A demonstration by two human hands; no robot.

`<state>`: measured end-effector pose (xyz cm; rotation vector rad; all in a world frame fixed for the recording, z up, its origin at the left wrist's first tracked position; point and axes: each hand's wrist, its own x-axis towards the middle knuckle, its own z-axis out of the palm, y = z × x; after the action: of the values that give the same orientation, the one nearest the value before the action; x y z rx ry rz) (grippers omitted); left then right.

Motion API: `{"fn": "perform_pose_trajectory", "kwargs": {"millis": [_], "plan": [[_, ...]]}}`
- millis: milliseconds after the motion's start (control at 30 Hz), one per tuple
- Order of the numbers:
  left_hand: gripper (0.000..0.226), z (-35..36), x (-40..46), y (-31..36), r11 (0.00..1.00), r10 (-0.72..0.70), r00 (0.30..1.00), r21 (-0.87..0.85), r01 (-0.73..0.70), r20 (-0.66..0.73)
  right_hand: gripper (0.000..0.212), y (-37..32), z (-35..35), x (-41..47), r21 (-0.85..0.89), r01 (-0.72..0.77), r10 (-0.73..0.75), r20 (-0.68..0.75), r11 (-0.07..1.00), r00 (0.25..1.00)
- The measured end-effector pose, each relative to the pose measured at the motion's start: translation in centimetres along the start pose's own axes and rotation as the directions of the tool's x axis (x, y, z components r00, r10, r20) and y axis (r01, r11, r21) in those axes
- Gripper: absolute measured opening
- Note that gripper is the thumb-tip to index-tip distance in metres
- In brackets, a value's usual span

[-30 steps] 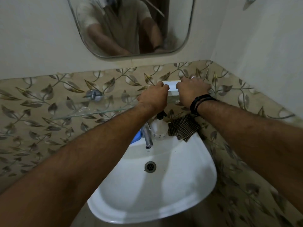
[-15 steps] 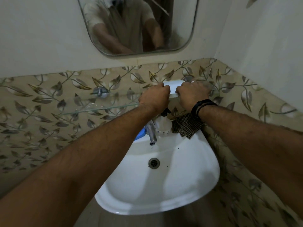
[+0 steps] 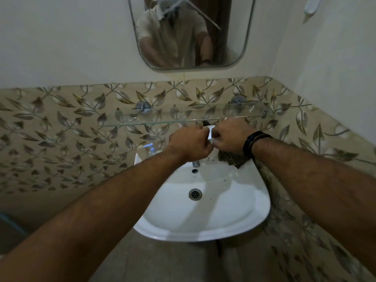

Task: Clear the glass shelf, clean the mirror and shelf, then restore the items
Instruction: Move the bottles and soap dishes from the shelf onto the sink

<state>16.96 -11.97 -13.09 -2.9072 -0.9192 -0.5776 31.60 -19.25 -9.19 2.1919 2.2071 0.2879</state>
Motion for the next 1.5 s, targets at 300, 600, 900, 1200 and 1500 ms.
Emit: {"fn": "perform_pose_trajectory", "kwargs": {"millis": [300, 600, 900, 1200, 1500], "plan": [[0.019, 2.4, -6.2, -3.3, 0.996, -0.089, 0.95, 0.035, 0.082, 0.3, 0.021, -6.2, 4.3, 0.7, -0.064, 0.154, -0.137, 0.209, 0.986, 0.968], [0.023, 7.1, -9.3, -8.9, 0.962, -0.268, 0.895, 0.05, 0.268, 0.357, 0.023, -11.5, 10.1, 4.8, -0.287, 0.195, -0.142, 0.196, 0.938, 0.97], [0.026, 11.5, -7.6, -12.8, 0.922, -0.359, 0.894, -0.049, 0.385, 0.269, 0.022, -12.0, 12.5, 10.0, -0.337, 0.151, -0.065, 0.251, 0.929, 0.966], [0.023, 13.8, -5.2, -14.7, 0.921, -0.35, 0.892, -0.068, 0.383, 0.286, 0.026, -10.8, 14.9, 13.2, -0.36, 0.133, -0.028, 0.281, 0.924, 0.959], [0.024, 15.2, -4.0, -15.0, 0.918, -0.358, 0.884, -0.063, 0.393, 0.3, 0.008, -10.6, 16.0, 12.9, -0.323, 0.107, -0.095, 0.05, 0.94, 0.994]]}}
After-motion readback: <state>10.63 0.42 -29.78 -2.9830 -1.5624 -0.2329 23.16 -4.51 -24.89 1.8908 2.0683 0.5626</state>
